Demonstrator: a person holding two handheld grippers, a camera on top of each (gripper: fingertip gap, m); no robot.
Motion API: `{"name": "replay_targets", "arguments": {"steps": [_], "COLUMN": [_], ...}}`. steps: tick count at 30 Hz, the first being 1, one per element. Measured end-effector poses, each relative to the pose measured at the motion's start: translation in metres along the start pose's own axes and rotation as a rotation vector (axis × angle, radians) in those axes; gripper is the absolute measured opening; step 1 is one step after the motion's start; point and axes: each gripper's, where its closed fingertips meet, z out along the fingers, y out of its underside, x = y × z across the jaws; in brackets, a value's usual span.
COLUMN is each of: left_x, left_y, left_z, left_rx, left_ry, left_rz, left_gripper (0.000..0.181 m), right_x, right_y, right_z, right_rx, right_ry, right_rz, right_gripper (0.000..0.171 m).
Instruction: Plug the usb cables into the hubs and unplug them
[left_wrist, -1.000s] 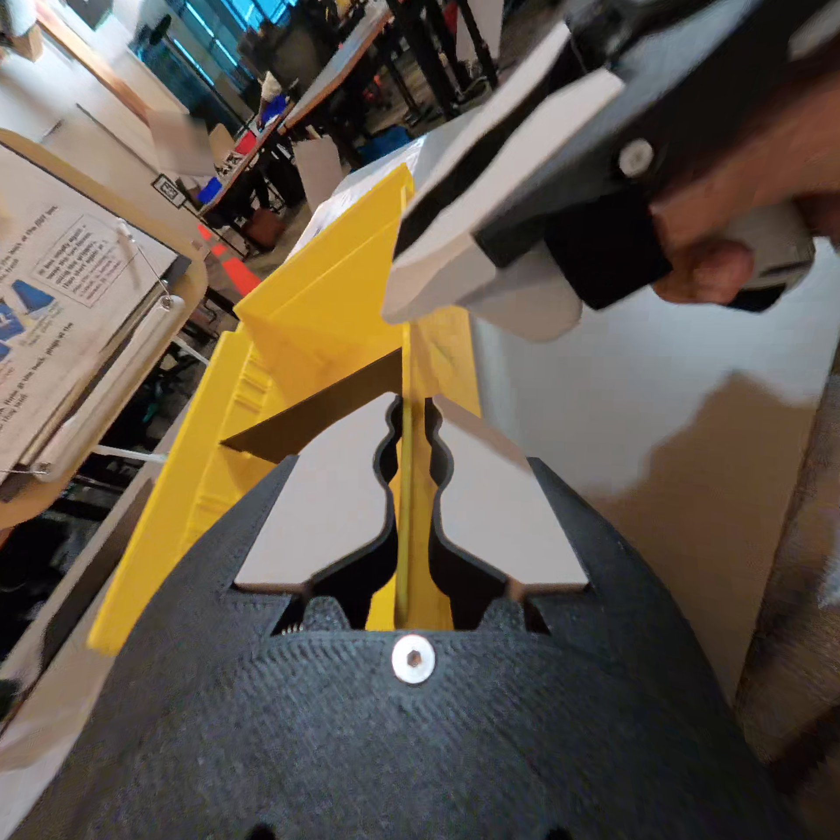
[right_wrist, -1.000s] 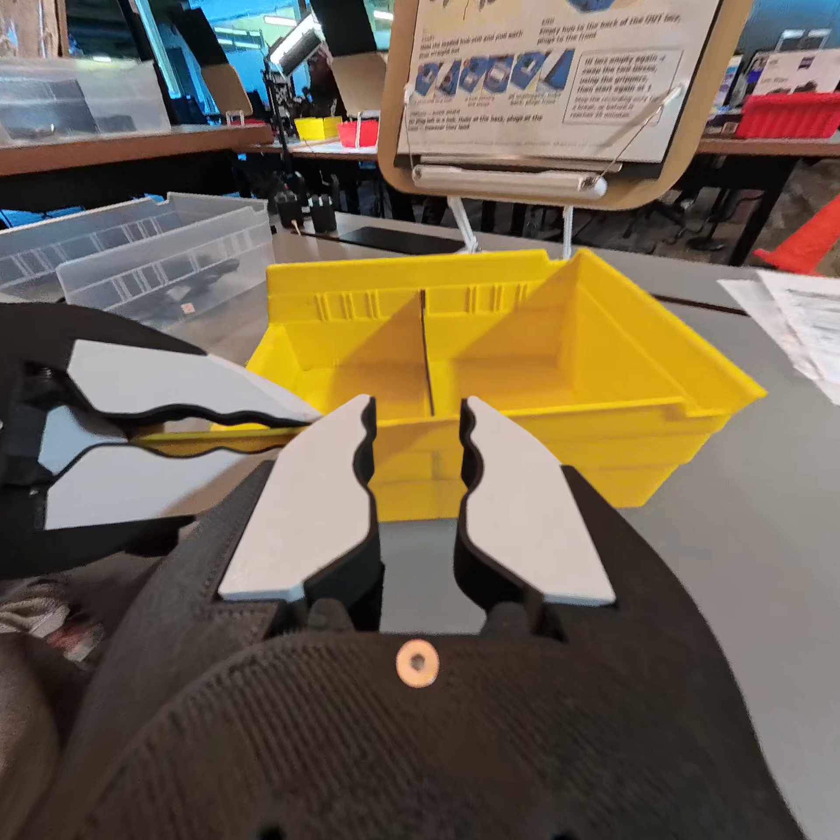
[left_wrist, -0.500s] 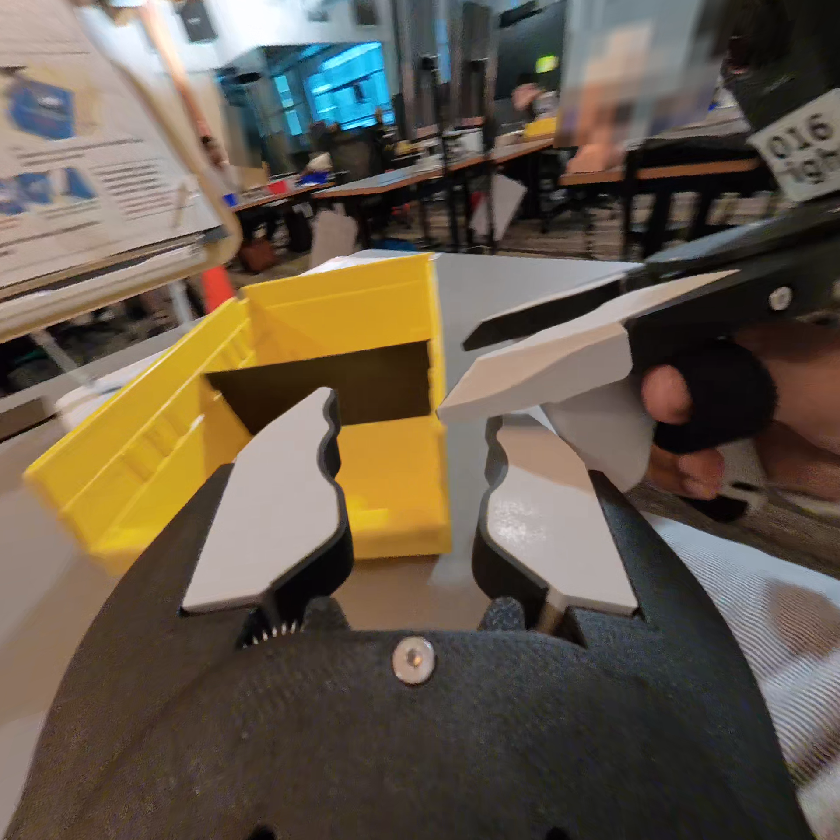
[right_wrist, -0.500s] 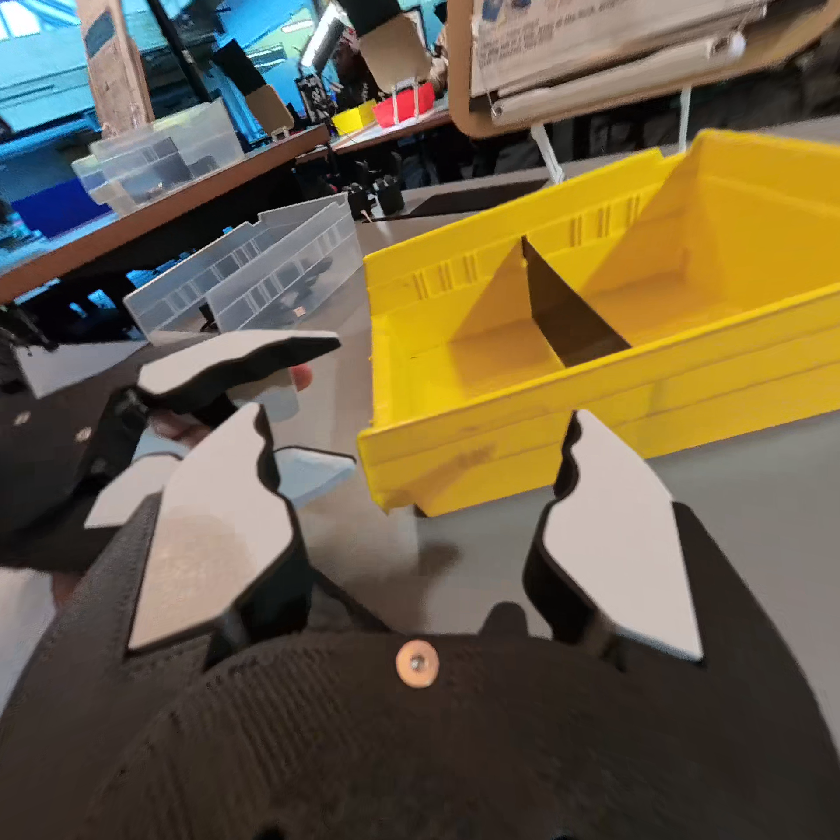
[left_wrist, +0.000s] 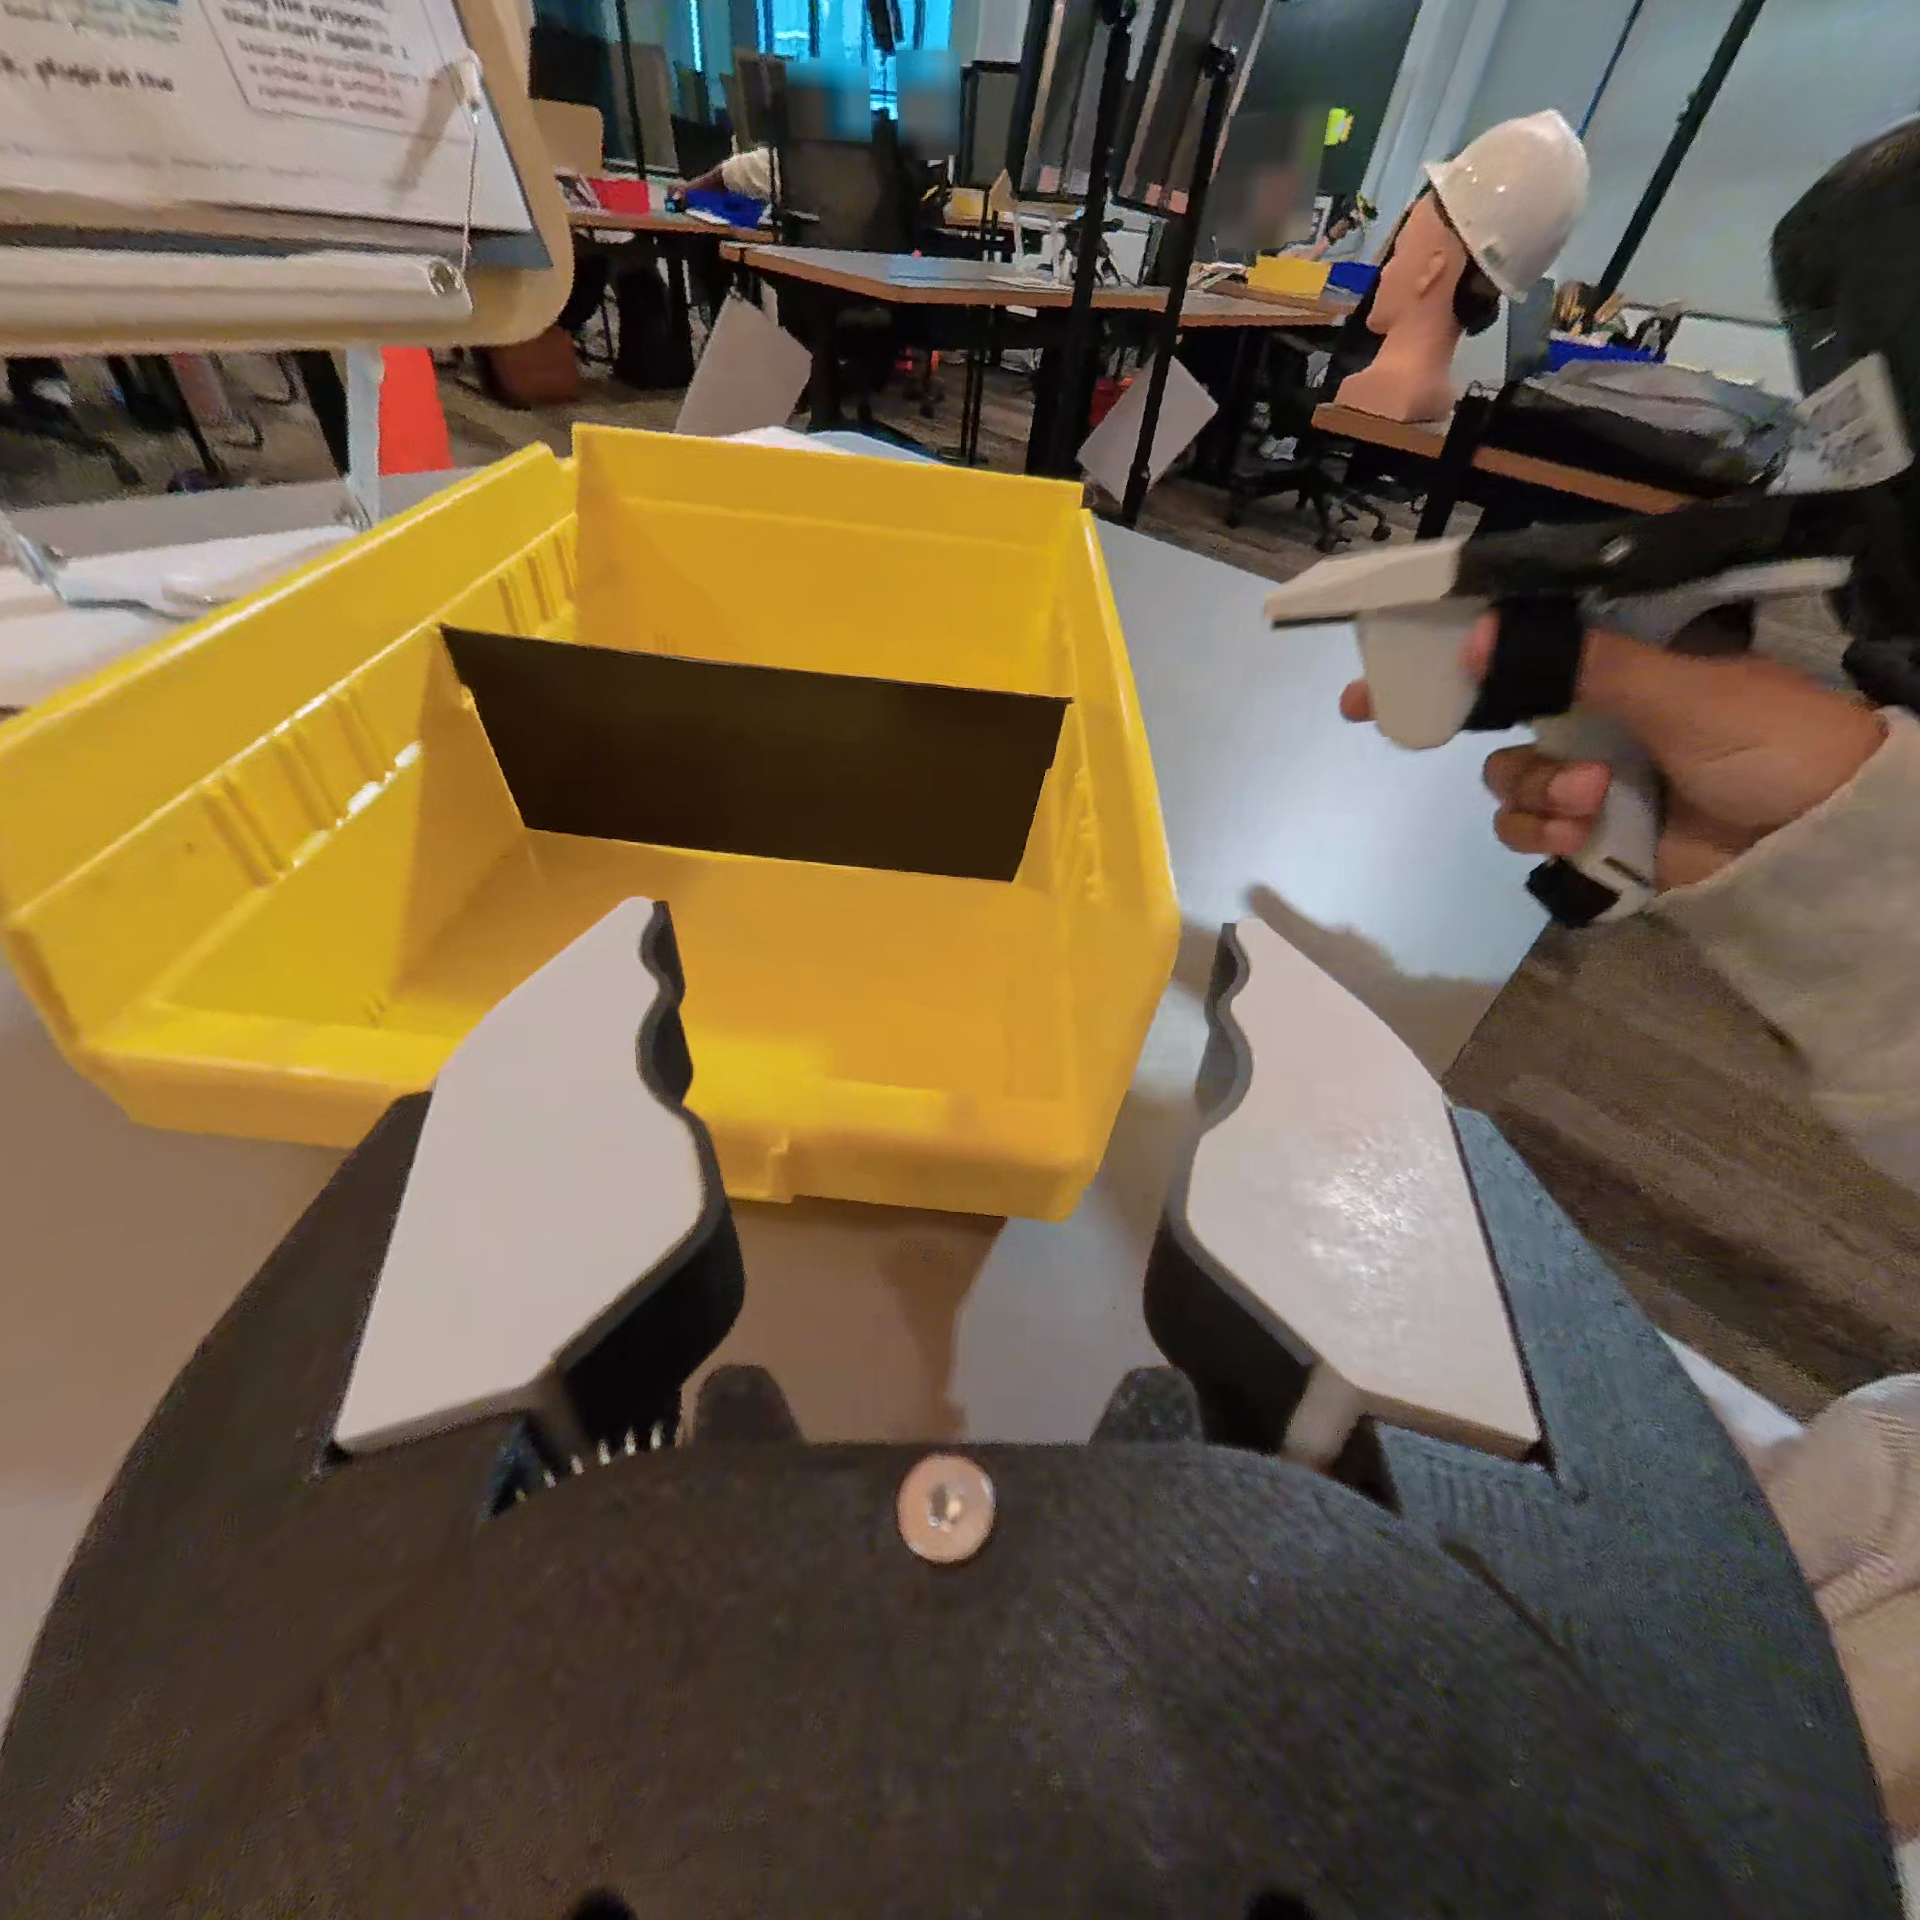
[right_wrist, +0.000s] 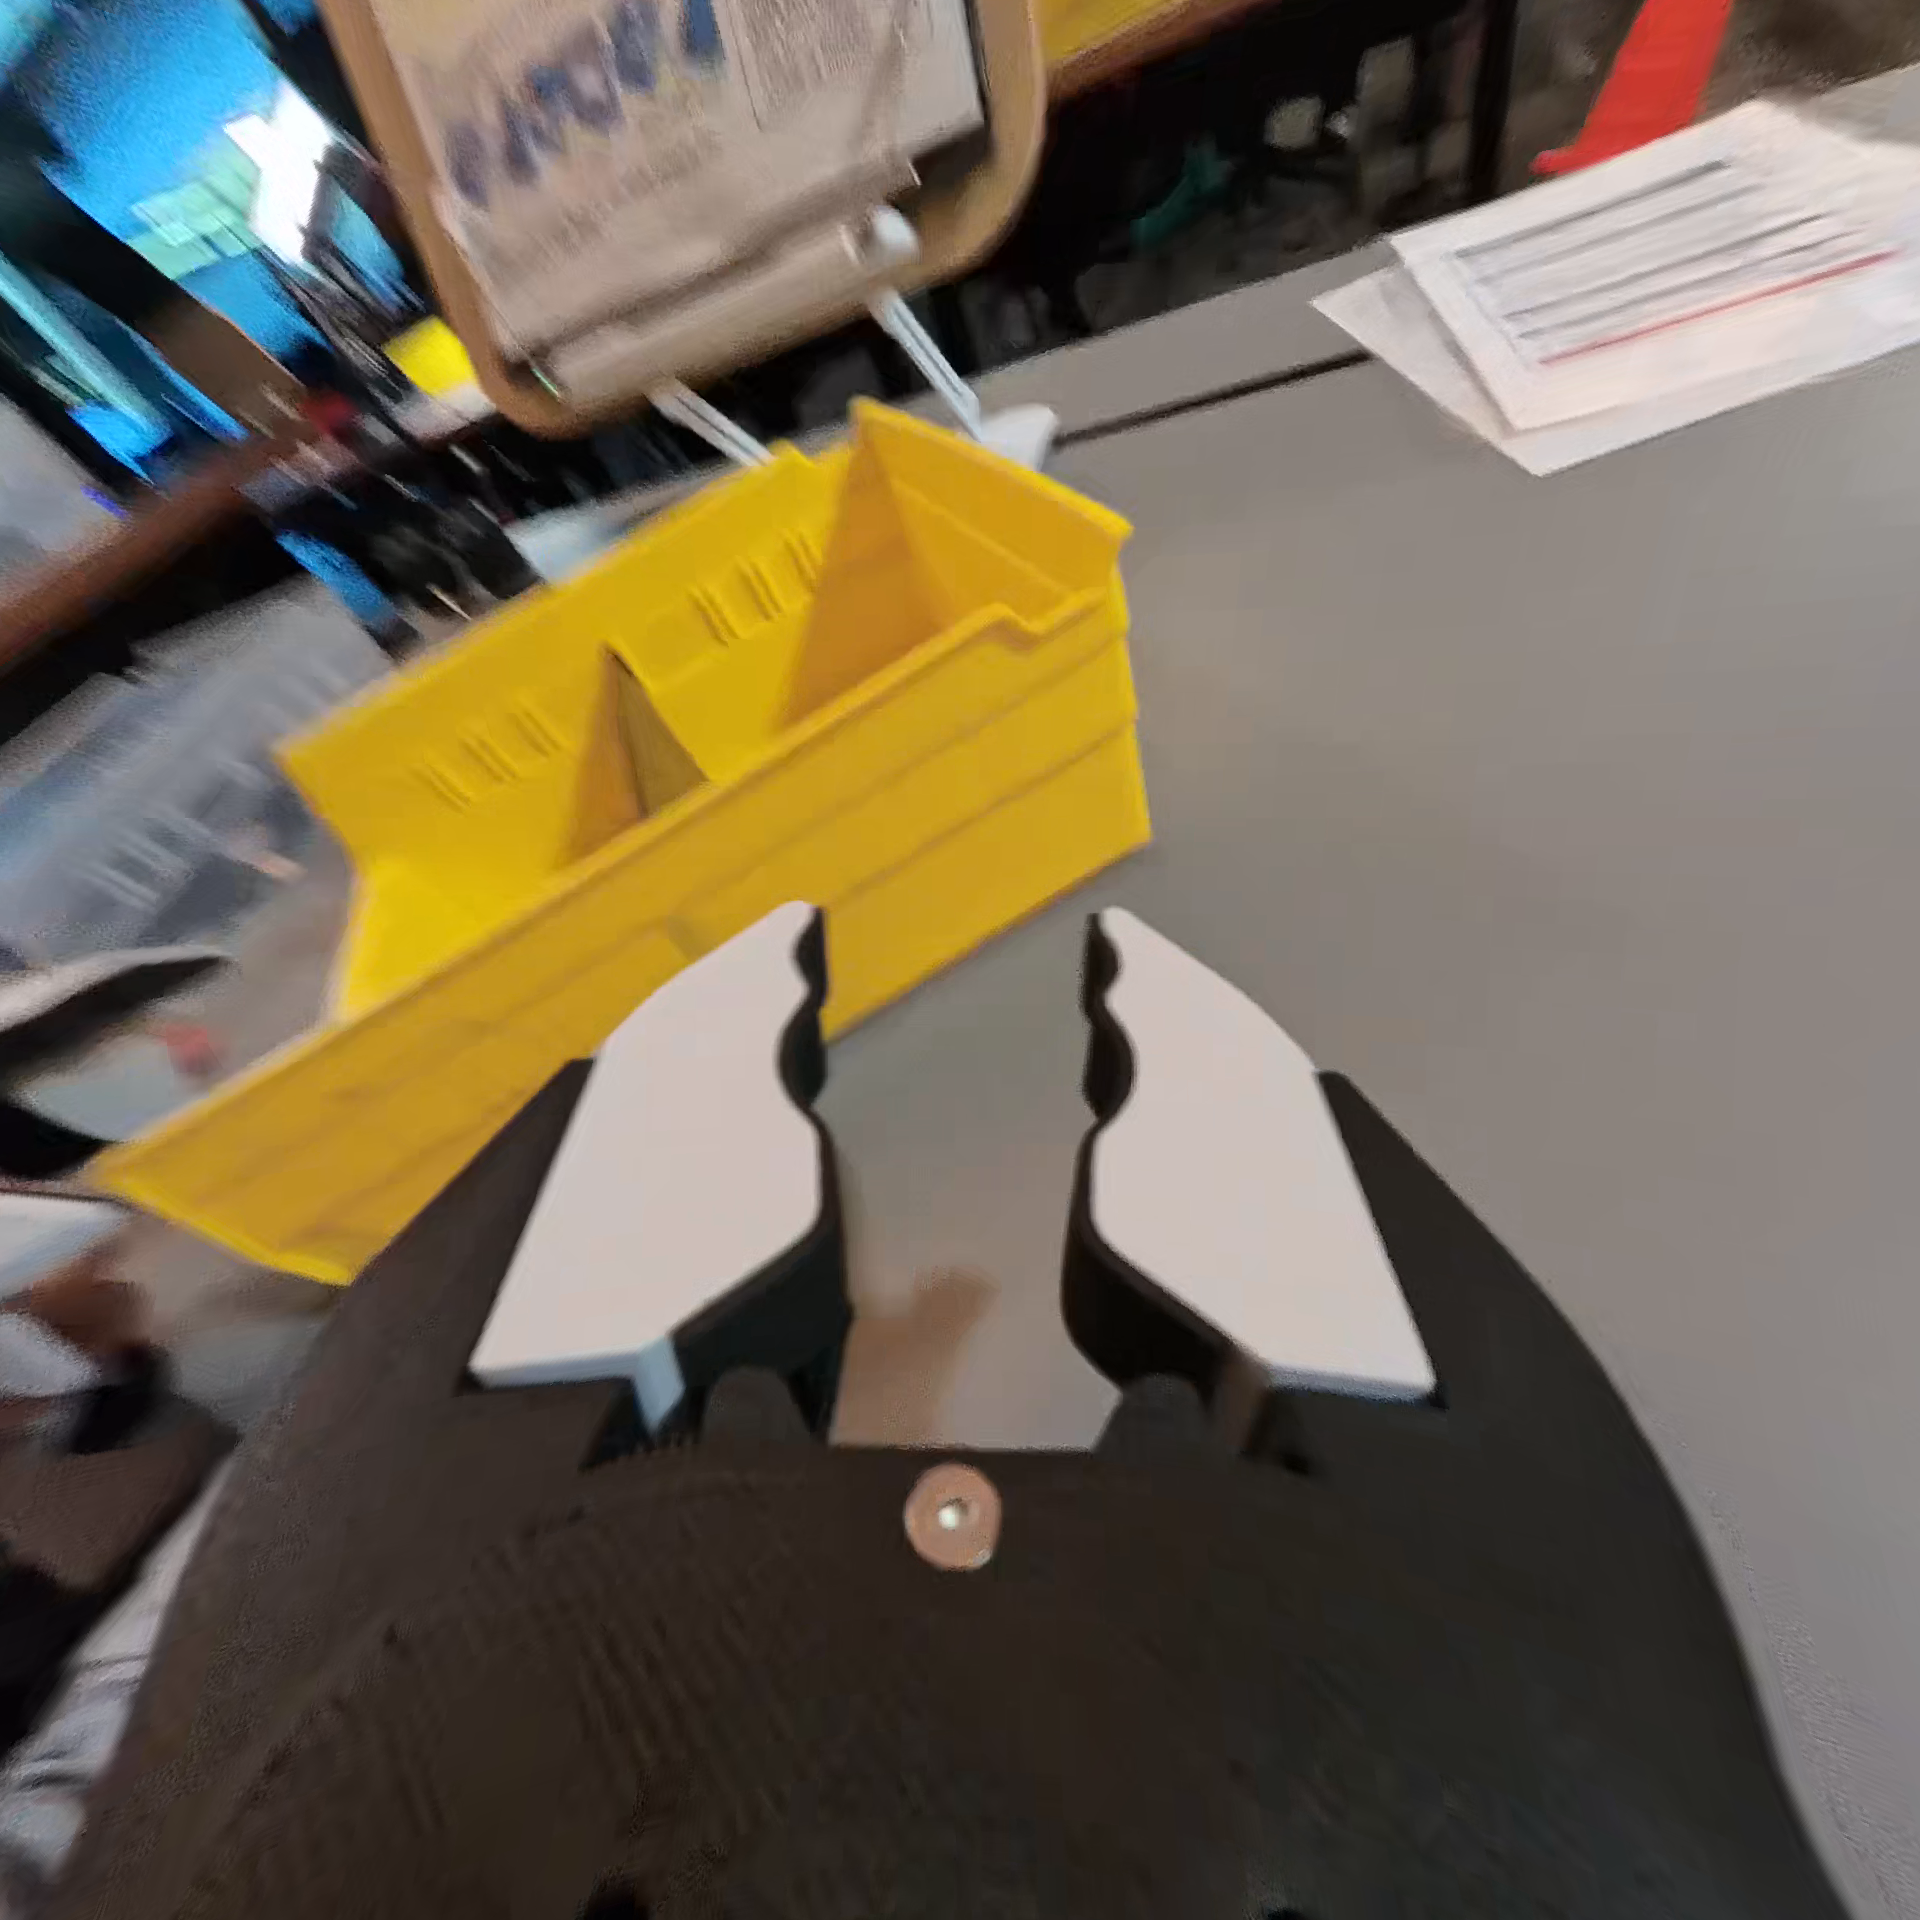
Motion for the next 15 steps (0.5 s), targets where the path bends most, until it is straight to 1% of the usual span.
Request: {"name": "replay_targets", "arguments": {"steps": [1,2,3,6,7,8,9,10,11,12,13,14,15], "left_x": [-0.002,-0.002,0.002,0.043,0.056,0.065,0.08,0.088,0.09,0.092,0.097,0.105,0.109], "left_y": [0.0,0.002,0.005,0.018,0.021,0.02,0.02,0.02,0.021,0.019,0.017,0.013,0.009], "left_z": [0.0,0.0,0.002,0.004,0.004,0.004,0.003,0.006,0.009,0.011,0.01,0.006,0.003], "left_rx": [0.0,-0.009,-0.03,-0.097,-0.112,-0.096,-0.085,-0.078,-0.068,-0.046,-0.045,-0.044,-0.047], "left_ry": [-0.009,-0.004,0.034,0.311,0.37,0.404,0.465,0.482,0.473,0.488,0.545,0.631,0.683], "left_rz": [0.024,0.04,0.042,-0.013,-0.041,-0.046,-0.052,-0.06,-0.055,-0.08,-0.133,-0.208,-0.276], "left_gripper": [0.097,0.096,0.093,0.071,0.063,0.068,0.076,0.076,0.07,0.065,0.07,0.083,0.082], "right_x": [-0.01,-0.023,-0.04,-0.101,-0.118,-0.132,-0.144,-0.15,-0.144,-0.138,-0.128,-0.117,-0.111], "right_y": [-0.007,-0.011,-0.01,0.016,0.025,0.032,0.04,0.048,0.045,0.042,0.043,0.048,0.049], "right_z": [-0.004,-0.007,-0.007,0.008,0.012,0.016,0.02,0.025,0.028,0.03,0.033,0.037,0.038], "right_rx": [0.051,0.093,0.109,0.048,0.028,0.019,0.004,-0.023,-0.009,-0.006,-0.034,-0.088,-0.115], "right_ry": [-0.05,-0.083,-0.099,-0.164,-0.179,-0.2,-0.225,-0.232,-0.201,-0.207,-0.204,-0.197,-0.226], "right_rz": [0.036,0.034,-0.002,-0.17,-0.198,-0.205,-0.203,-0.196,-0.183,-0.161,-0.141,-0.131,-0.098], "right_gripper": [0.058,0.065,0.07,0.091,0.1,0.105,0.11,0.114,0.112,0.11,0.103,0.089,0.09]}}
